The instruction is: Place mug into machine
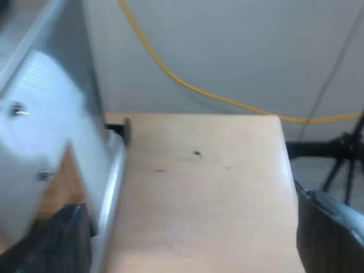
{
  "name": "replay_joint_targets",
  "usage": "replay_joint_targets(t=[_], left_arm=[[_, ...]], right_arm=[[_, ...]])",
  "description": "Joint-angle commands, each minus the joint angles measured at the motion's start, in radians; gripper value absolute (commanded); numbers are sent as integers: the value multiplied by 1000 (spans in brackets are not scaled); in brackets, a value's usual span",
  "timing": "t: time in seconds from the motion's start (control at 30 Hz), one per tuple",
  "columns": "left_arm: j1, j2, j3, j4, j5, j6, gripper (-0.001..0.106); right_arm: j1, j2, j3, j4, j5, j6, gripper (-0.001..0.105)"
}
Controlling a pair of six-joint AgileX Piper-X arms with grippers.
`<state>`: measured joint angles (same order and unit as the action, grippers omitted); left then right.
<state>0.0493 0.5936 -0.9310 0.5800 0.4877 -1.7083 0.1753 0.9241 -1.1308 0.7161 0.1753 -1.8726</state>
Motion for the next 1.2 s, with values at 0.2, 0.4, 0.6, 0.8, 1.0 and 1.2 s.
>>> replay_joint_targets(t=[0.2,0.4,0.6,0.8,1.0,1.2], left_arm=[[1,-33,-8,11,11,23,81],[1,-42,-8,33,11,30,81],[1,-97,-8,56,11,30,81],[1,-199,-8,120,11,30,81],[1,-297,4,214,11,30,81],[1,-399,38,305,11,30,81]], right_arm=[[-129,-25,-8,1,-127,-18,76],[-201,-72,-8,23,-165,-24,76],[-207,-167,37,30,-166,-37,76],[-207,-326,134,30,-175,-26,76],[-207,-500,203,117,-225,-8,76],[-207,-644,238,204,-225,20,76]])
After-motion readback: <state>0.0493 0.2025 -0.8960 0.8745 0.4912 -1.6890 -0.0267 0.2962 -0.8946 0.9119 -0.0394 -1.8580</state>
